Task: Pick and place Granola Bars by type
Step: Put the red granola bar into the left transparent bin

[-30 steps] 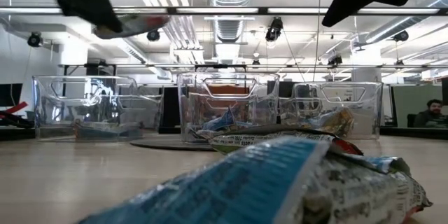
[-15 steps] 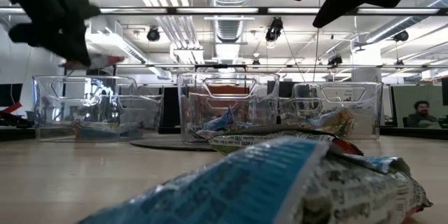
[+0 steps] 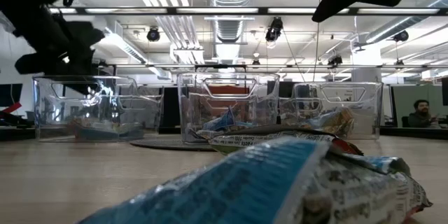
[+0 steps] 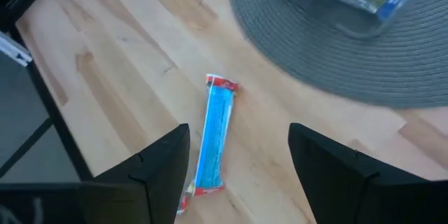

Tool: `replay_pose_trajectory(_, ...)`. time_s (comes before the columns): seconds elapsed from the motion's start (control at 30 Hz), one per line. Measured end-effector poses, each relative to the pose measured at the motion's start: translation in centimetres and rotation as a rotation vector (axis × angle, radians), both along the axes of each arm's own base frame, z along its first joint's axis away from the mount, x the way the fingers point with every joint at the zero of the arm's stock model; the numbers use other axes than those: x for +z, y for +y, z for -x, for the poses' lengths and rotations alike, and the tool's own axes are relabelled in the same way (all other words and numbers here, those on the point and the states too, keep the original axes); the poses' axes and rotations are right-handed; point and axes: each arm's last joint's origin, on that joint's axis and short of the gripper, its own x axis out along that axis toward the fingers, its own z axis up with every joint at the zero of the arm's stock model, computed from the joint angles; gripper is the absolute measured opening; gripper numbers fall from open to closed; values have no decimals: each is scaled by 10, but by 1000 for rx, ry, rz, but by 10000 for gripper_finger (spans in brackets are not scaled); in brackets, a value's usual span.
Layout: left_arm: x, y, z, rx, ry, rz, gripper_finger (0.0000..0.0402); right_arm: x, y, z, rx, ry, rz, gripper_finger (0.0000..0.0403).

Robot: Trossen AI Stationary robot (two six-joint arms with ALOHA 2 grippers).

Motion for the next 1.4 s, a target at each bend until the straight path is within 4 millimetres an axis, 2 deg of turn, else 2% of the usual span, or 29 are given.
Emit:
replay_pose_trajectory(0.1, 16, 0, -1, -37, 19, -20, 144, 0, 1, 0, 19, 17, -37, 233)
replay_pose_trajectory(0.2, 41, -4, -5, -111, -21, -43, 146, -5, 4, -2, 43, 46, -73, 233)
replay_pose_trajectory(0.4, 100, -19, -11, -342, -147, -130, 147, -33, 16, -17, 135, 91, -101, 233)
replay_pose_trajectory(0.53, 123, -26, -8, -412, -214, -141, 147, -55, 24, -29, 148, 97, -101, 233)
replay_pose_trajectory(0.67, 125, -33, -6, -449, -232, -123, 147, -77, 30, -37, 134, 117, -119, 233)
replay_pose_trajectory(0.97, 106, -49, -5, -498, -211, -52, 147, -124, 40, -50, 70, 191, -128, 233)
replay_pose_trajectory(1.23, 97, -60, -8, -524, -184, -34, 147, -129, 40, -52, 30, 198, -143, 225)
replay_pose_trajectory(1.4, 94, -63, -12, -527, -169, -39, 147, -126, 33, -56, 62, 208, -153, 165)
